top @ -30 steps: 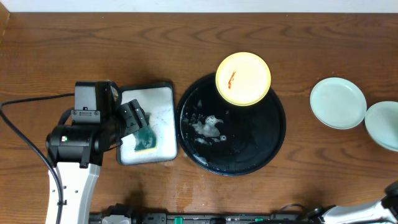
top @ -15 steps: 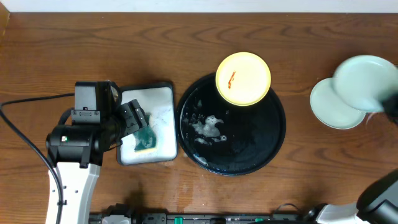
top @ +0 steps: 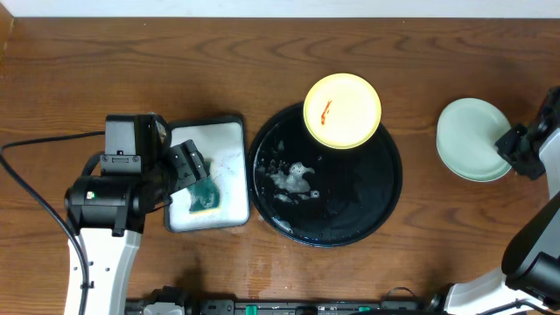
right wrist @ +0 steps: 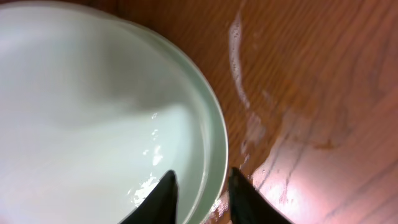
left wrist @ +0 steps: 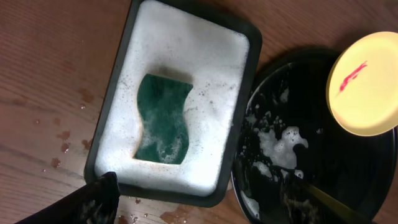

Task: Clean dirty plates on tray and stack at the side
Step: 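Move right gripper to the yellow plate and slide it to tray center, then grasp the green sponge in the basin with left gripper, then scrub the yellow plate with the sponge while right gripper holds it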

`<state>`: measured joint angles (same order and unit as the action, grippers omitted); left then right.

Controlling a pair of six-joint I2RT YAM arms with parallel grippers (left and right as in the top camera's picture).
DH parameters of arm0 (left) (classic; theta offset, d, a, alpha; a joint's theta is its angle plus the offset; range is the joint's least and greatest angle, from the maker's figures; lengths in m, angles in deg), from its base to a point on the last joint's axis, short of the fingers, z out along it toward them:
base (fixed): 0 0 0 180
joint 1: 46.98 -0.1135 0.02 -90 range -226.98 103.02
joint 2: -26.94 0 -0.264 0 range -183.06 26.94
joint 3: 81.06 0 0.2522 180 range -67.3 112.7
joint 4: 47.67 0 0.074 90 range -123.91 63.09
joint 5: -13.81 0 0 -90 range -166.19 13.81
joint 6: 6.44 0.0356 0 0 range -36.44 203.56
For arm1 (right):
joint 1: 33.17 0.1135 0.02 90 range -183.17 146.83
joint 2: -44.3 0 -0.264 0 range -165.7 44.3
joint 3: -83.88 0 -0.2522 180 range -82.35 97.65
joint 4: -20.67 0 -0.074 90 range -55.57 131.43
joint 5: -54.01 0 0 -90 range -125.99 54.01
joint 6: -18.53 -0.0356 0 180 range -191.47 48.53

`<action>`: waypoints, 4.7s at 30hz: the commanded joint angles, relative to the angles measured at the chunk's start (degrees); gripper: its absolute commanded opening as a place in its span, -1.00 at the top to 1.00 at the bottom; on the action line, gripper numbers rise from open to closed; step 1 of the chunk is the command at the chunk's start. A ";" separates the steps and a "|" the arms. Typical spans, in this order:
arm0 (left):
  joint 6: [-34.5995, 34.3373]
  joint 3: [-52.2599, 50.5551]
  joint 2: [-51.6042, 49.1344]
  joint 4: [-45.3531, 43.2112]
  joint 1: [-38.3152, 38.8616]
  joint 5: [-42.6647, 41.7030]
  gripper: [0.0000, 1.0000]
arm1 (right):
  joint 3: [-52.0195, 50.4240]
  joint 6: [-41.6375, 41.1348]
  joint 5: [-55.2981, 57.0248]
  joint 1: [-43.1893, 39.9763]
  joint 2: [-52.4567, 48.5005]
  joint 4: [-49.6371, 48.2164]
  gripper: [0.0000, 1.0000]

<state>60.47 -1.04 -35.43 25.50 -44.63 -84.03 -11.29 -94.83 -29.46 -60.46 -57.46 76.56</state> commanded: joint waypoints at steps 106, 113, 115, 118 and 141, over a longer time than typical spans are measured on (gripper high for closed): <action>0.61 -18.49 -29.31 -20.63 1.38 -2.21 0.85 | -2.23 11.43 -11.52 46.49 5.53 3.19 0.25; 0.87 -15.45 -18.73 -16.61 1.38 -2.27 0.85 | -2.99 11.45 -11.50 47.10 5.40 2.84 0.18; 1.99 -15.06 -16.44 -15.91 1.40 -2.86 0.85 | -3.56 11.45 -11.45 47.08 5.16 2.25 0.20; 4.81 -13.55 -13.99 -15.02 1.79 -5.27 0.85 | -4.81 11.67 -11.30 46.73 4.09 0.42 0.21; -3.17 -4.42 -28.06 -30.49 28.15 -15.89 0.85 | -6.16 12.26 -15.80 46.99 -7.19 -2.27 0.97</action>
<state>60.64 -6.59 -58.42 -2.47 -18.95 -93.03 -16.86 -83.15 -45.53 -13.88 -63.51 74.01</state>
